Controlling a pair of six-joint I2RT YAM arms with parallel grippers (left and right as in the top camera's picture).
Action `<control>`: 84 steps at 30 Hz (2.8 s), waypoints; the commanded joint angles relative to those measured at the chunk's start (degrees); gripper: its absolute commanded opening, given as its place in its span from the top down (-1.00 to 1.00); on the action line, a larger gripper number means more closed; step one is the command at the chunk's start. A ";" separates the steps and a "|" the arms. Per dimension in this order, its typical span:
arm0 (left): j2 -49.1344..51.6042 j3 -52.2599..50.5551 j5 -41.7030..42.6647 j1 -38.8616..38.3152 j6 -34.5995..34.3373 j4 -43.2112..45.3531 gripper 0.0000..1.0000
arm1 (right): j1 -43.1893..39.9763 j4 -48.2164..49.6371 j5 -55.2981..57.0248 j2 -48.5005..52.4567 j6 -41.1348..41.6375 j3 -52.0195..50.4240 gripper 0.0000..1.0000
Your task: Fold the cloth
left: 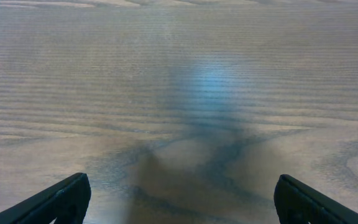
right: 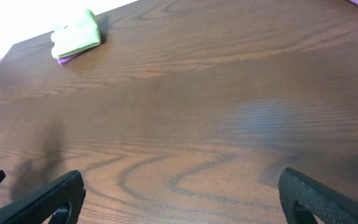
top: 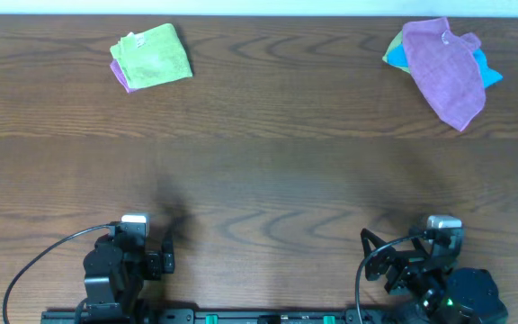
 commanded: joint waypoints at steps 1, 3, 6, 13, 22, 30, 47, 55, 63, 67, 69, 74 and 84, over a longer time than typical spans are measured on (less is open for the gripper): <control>-0.57 -1.55 -0.90 -0.31 1.25 -1.62 -0.91 | -0.55 -0.09 0.59 -0.31 1.01 -0.04 -0.98; -0.57 -1.55 -0.90 -0.31 1.25 -1.62 -0.91 | -0.55 -0.07 0.59 -0.31 1.01 -0.07 -0.98; -0.57 -1.55 -0.92 -0.31 1.25 -1.62 -0.91 | -0.55 -0.07 0.59 -0.31 1.01 -0.07 -0.98; -0.57 -1.55 -0.92 -0.31 1.25 -1.62 -0.91 | -0.55 -0.07 0.59 -0.31 1.01 -0.04 -0.98; -0.57 -1.55 -0.92 -0.31 1.25 -1.62 -0.91 | -0.55 0.46 0.92 -0.31 1.03 -0.07 -0.98; -0.57 -1.55 -0.90 -0.31 1.25 -1.62 -0.91 | -6.16 0.52 5.35 -0.35 -8.74 -3.61 -0.99; -0.57 -1.55 -0.90 -0.31 1.25 -1.62 -0.91 | -21.16 6.27 -2.12 -8.28 -28.70 -17.51 -0.99; -0.57 -1.55 -0.92 -0.31 1.25 -1.62 -0.91 | -22.14 11.52 -4.07 -8.26 -28.61 -23.12 -0.98; -0.57 -1.55 -0.90 -0.31 1.25 -1.62 -0.91 | -23.98 12.39 -4.42 -8.26 -28.61 -26.12 -0.99; -0.57 -1.55 -0.92 -0.31 1.25 -1.62 -0.91 | -25.18 12.39 -4.37 -8.26 -28.65 -26.10 -0.99; -0.57 -1.55 -0.90 -0.31 1.25 -1.62 -0.91 | -25.46 12.39 -4.37 -8.26 -28.65 -26.10 -0.99; -0.57 -1.55 -0.90 -0.31 1.25 -1.62 -0.91 | -25.51 12.44 -4.37 -8.26 -28.63 -26.10 -0.99; -0.57 -1.55 -0.90 -0.31 1.25 -1.62 -0.91 | -25.51 12.44 -4.37 -8.26 -28.63 -26.10 -0.98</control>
